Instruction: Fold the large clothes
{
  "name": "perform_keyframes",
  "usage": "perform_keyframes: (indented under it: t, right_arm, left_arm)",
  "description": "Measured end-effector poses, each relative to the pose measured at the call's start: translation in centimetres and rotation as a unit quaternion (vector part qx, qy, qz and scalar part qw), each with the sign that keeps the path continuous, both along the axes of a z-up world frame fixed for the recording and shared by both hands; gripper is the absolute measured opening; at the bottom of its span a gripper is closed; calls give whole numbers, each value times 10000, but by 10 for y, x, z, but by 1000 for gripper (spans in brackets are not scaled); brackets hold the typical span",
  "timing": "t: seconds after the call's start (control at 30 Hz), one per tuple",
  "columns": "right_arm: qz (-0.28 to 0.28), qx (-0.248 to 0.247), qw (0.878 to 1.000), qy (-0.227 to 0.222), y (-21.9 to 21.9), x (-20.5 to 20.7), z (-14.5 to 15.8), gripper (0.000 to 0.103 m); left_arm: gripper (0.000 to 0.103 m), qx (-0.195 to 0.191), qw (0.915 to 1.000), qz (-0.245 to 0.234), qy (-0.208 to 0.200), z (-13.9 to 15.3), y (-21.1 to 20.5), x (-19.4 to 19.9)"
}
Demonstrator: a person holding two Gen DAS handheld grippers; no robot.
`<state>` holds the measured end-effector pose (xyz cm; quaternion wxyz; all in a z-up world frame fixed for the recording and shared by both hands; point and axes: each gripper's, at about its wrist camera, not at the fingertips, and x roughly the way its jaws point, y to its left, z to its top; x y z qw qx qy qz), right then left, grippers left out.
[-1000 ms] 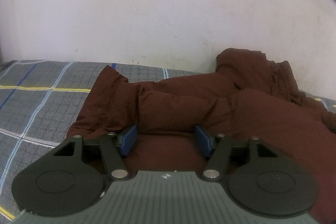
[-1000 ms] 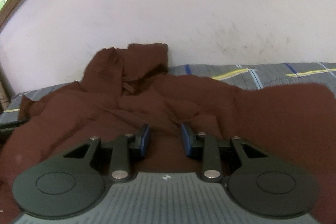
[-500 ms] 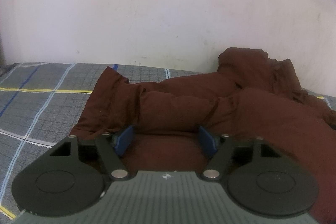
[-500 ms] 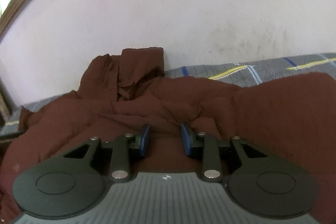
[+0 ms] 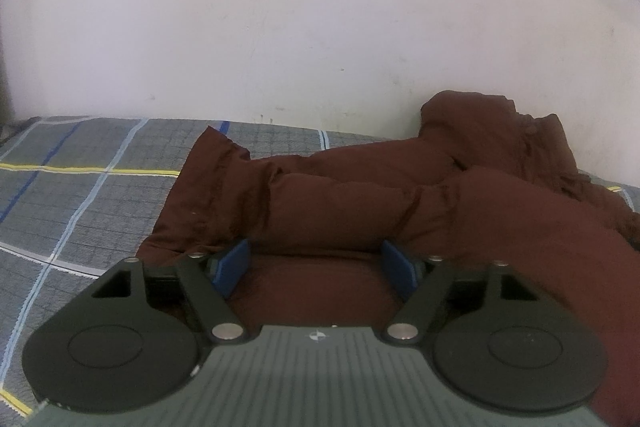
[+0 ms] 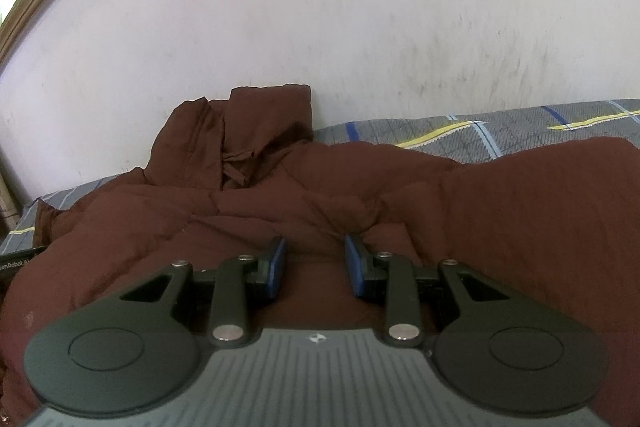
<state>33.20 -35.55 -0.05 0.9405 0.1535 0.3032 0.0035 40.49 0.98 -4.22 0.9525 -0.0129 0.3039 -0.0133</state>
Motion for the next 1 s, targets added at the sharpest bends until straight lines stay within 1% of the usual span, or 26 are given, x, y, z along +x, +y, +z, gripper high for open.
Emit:
perform_keyframes:
  t: [0.13,0.2,0.27,0.33,0.53,0.6,0.7,0.73,0.8,0.83,0.87,0.9,0.93,1.0]
  right_arm:
    - [-7,-133,9999,-16,3,0,1,30]
    - [1,-146,9999,-39,3,-1,1,30]
    - [16,-148,9999,-52,3,-2,2,30]
    - [33,-188,9998,-52,4,-1,2,30]
    - [122,-50,9999,-74,-1,-3,1,30]
    - [166,-16,9998,-97,-2,-4,0,31]
    - [177,209,9995,-130,-11,1,-2,32]
    - [207,294,9992,-179,-13,1,-3,34]
    - [284,554,9973,-377,-19,-6,-2,45]
    - [286,585,9966,-511,-20,-13,2,57]
    - [203,504,9964,-651,-19,-24,9,72]
    - [155,437,9961,-754,-16,-35,17,79]
    - [192,418,9947,-925,-13,-53,28,84]
    - [392,442,9917,-1145,-8,-90,47,84]
  left_arm:
    - [80,55,10000,62,0,0,0,-1]
    - [90,31,9998,174,17,0,2,-2]
    - [96,-82,9996,281,57,0,8,-3]
    - [97,-132,9993,324,90,-1,10,-3]
    - [98,-3,9992,366,134,-1,9,-10]
    - [101,28,9990,425,119,0,10,-14]
    - [103,75,9987,475,141,0,8,-11]
    - [103,128,9987,484,111,1,6,-13]
    - [103,173,9988,448,28,6,5,-19]
    - [103,147,9990,422,66,9,6,-20]
    - [102,91,9992,360,139,14,9,-22]
    - [102,-7,9995,260,167,21,13,-27]
    - [102,-58,9997,205,129,28,17,-33]
    - [103,-67,9999,117,14,43,27,-54]
